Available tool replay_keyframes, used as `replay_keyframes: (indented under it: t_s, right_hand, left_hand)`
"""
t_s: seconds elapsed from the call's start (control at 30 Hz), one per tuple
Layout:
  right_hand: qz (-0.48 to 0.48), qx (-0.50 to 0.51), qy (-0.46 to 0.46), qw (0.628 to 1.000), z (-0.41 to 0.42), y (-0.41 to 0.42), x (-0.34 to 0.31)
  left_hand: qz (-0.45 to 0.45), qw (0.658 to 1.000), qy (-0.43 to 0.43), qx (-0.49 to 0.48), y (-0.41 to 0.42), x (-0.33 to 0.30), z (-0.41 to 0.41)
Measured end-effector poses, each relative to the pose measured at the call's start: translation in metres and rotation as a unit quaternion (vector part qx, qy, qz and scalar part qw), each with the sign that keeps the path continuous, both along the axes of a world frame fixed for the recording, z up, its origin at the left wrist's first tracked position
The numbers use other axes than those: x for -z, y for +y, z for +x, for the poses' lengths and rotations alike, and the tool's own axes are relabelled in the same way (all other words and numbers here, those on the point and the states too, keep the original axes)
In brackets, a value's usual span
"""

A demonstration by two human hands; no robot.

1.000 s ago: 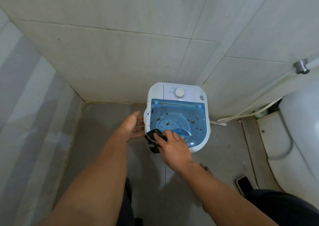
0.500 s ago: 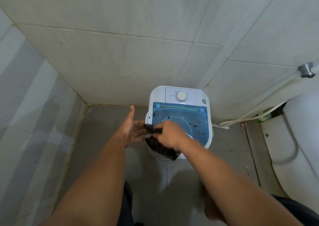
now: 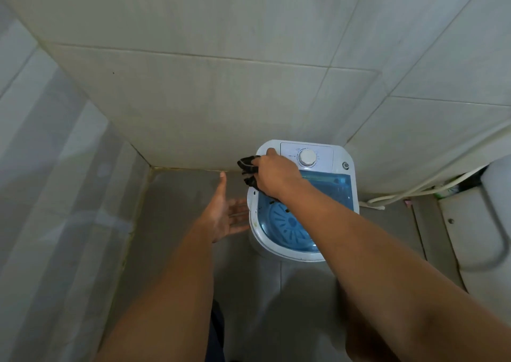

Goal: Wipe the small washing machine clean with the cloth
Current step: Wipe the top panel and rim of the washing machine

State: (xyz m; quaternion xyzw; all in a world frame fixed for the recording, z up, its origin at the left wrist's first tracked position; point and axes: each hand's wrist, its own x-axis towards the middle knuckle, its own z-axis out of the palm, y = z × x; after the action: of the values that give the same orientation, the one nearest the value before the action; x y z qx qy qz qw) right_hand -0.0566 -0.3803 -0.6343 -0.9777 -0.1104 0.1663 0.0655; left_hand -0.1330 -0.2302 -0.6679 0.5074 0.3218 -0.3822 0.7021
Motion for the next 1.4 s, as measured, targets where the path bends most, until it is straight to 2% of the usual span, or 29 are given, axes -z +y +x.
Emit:
replay_keyframes:
  t_s: [0.3,0.43,0.53,0.6,0.63,0.73,0.8,0.87,1.03,1.2,1.27,1.33,1.4]
  right_hand:
    - [-0.022,-0.071,0.017,0.997,-0.063,-0.007,0.001]
    - [-0.048,-0.132,0.04,0.989,-0.098,-0.007,-0.012]
    - [-0.078,-0.154,0.119,0.978,-0.108,-0.003,-0.022]
    - [-0.036,-0.118,0.182,0.976,-0.091,-0.002,-0.031]
    - [-0.003,-0.088,0.183,0.979,-0.076,-0.002,-0.035]
    - [0.058,-0.002,0.077,0.995,-0.025,-0.005,-0.039]
    - [0.038,0.025,0.03,0.999,-0.009,-0.005,-0.031]
    - [-0.005,0.019,0.037,0.999,-0.011,-0.002,-0.022]
    - [-0.087,-0.122,0.025,0.988,-0.061,0.003,-0.03]
    - [-0.146,-0.242,0.143,0.948,-0.106,0.005,-0.05]
    - [-0.099,-0.2,0.133,0.966,-0.09,0.008,-0.057]
    - [-0.036,-0.136,0.059,0.988,-0.074,0.005,-0.052]
    - [-0.03,-0.093,0.014,0.995,-0.076,-0.003,-0.04]
  left_hand:
    - [-0.027,0.999,-0.011,-0.013,0.003,-0.001,-0.005]
    - [-0.027,1.0,-0.006,0.008,0.002,-0.009,-0.007]
    - [-0.006,1.0,0.002,0.014,0.003,-0.009,-0.005]
    - [-0.013,1.0,0.006,0.007,0.004,-0.005,-0.004]
    - [-0.019,1.0,0.007,0.005,0.004,-0.003,-0.004]
    - [-0.005,1.0,0.009,-0.01,0.004,-0.001,-0.005]
    - [0.004,1.0,0.007,-0.005,0.004,-0.002,-0.007]
    - [0.004,1.0,0.004,-0.001,0.005,-0.001,-0.007]
    - [-0.006,1.0,0.006,0.0,0.007,0.0,-0.006]
    - [0.002,1.0,0.004,0.023,0.008,-0.002,-0.006]
    - [0.004,1.0,0.002,0.026,0.005,-0.006,-0.006]
    - [0.006,1.0,-0.007,0.014,0.001,-0.011,-0.007]
    - [0.027,0.999,-0.024,0.005,-0.004,-0.016,-0.008]
